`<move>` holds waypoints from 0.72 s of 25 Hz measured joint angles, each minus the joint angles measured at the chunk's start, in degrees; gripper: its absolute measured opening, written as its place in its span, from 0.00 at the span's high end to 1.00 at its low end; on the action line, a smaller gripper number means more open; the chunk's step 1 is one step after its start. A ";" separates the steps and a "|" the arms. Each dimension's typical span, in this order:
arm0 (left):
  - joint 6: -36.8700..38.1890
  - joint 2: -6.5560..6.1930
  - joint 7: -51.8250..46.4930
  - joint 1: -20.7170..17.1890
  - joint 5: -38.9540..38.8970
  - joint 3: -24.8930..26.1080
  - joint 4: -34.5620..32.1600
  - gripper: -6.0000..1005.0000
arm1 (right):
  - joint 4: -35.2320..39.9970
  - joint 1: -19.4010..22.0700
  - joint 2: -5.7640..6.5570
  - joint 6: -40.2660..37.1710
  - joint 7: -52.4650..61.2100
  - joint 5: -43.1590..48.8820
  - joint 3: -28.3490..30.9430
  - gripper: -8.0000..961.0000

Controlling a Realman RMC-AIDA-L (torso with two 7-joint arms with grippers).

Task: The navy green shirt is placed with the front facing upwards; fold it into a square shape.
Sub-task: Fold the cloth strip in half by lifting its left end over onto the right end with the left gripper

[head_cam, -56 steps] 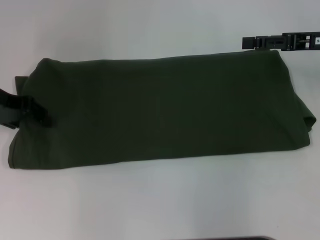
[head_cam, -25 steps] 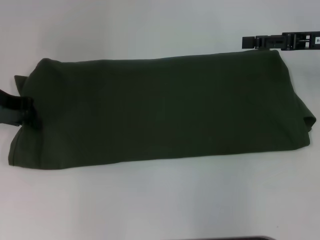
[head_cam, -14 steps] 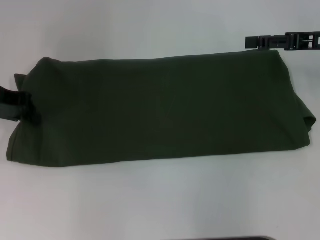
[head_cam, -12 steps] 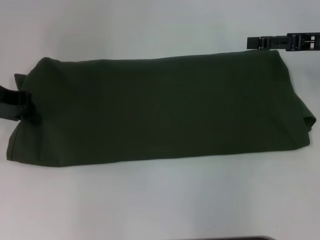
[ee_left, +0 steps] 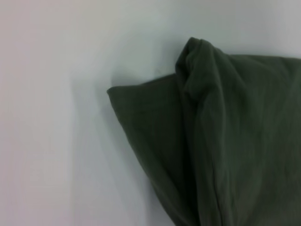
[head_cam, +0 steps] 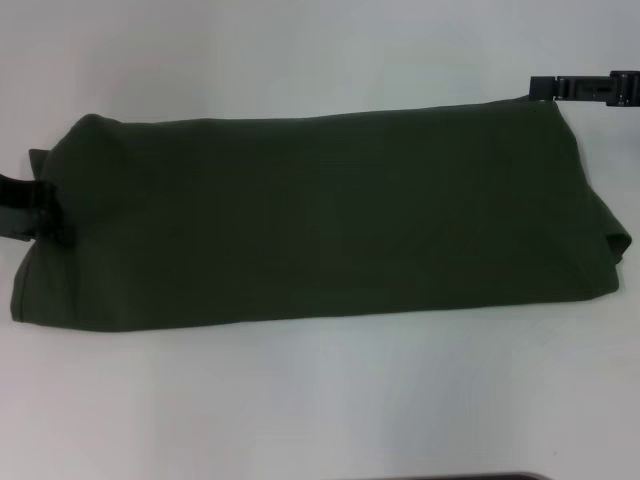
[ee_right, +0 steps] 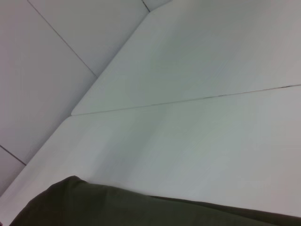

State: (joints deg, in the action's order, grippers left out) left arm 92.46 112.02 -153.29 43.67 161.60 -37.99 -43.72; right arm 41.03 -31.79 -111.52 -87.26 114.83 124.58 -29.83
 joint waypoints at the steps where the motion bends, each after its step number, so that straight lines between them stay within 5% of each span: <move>1: 0.00 -0.11 -0.06 -0.05 0.10 0.11 -0.18 0.98 | -0.01 0.04 0.00 0.00 0.00 -0.03 0.01 0.16; 18: 1.95 -1.06 -2.43 -2.15 1.83 0.06 -6.00 0.98 | -0.07 -0.51 -0.28 -0.02 0.00 -0.05 -0.14 0.16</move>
State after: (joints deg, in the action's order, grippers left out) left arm 94.41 110.96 -155.72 41.53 163.43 -37.93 -49.72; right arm 40.95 -32.30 -111.80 -87.28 114.83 124.54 -29.97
